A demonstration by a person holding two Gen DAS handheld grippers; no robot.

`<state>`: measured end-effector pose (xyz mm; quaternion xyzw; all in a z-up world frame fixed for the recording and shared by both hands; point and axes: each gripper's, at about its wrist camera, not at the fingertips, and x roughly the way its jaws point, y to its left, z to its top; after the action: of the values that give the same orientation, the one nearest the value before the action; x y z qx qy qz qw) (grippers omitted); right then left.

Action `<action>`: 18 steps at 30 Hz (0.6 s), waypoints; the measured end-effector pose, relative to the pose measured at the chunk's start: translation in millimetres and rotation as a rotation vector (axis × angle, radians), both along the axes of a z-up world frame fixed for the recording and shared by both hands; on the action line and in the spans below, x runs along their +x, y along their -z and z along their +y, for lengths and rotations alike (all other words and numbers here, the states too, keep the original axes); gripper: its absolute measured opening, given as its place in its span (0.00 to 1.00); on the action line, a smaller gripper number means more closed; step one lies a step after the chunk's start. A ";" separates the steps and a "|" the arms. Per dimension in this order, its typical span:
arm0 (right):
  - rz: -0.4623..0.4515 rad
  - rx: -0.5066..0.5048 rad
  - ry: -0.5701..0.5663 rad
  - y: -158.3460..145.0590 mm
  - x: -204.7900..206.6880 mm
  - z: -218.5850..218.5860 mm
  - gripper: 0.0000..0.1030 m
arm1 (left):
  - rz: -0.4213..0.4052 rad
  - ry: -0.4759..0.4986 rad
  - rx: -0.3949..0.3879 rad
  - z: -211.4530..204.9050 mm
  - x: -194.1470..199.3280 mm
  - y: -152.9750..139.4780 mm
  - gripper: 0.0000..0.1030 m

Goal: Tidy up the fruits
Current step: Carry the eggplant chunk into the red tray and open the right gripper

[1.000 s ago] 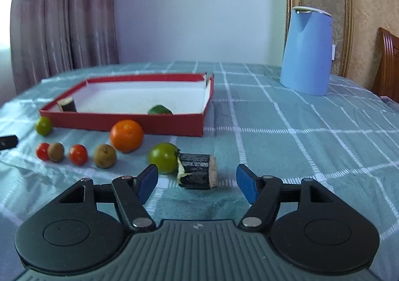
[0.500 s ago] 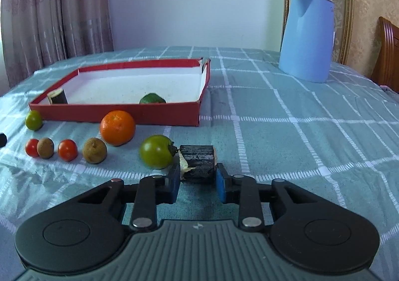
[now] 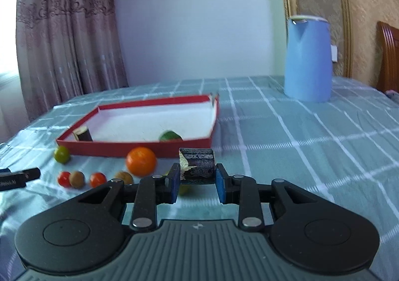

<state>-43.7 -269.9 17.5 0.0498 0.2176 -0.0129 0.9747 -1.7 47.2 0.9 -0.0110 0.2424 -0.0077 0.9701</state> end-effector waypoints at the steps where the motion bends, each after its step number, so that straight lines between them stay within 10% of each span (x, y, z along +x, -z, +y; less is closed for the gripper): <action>1: -0.007 -0.001 -0.010 -3.2 2.4 2.0 0.28 | 0.002 -0.001 0.000 0.0 0.0 0.1 0.98; 18: 0.086 -0.048 -0.141 -10.5 125.0 58.1 0.28 | 0.015 0.006 0.006 0.1 1.2 0.3 0.98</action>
<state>81.3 -211.8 28.0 0.0105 0.2619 0.0486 0.9638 -0.5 47.3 0.6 -0.0074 0.2496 -0.0100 0.9683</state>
